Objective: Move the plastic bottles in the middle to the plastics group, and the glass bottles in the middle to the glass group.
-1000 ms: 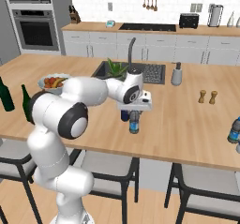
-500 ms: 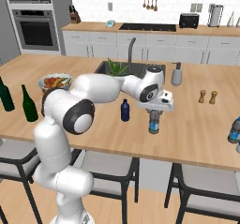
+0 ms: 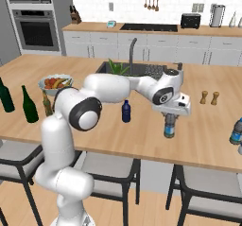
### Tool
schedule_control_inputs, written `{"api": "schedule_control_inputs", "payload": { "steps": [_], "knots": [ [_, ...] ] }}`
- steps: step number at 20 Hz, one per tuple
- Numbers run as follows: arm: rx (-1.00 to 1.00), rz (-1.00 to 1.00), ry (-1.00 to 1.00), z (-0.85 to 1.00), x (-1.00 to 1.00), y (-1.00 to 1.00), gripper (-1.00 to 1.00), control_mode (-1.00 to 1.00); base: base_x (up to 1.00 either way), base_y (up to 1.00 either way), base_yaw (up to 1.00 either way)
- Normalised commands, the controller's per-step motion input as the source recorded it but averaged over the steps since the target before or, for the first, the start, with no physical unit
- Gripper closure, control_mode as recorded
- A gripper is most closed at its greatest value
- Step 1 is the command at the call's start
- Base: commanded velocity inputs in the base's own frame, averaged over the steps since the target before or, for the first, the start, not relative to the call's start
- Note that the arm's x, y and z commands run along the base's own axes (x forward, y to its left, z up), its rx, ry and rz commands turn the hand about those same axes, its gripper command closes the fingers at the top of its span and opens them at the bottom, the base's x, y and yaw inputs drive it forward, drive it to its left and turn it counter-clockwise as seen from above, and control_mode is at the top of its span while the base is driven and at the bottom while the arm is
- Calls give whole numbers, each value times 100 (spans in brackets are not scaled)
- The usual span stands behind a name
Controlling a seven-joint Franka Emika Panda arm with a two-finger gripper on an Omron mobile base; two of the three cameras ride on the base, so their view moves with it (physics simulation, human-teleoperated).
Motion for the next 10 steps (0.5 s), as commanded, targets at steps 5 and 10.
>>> {"api": "schedule_control_inputs", "payload": {
  "steps": [5, 10],
  "knots": [
    [0, -7, -5, 0, 0, -66, 100, -100, 0, 0, 0],
    [0, -8, -7, 10, 0, -68, 100, -100, 0, 0, 0]
  ]
}}
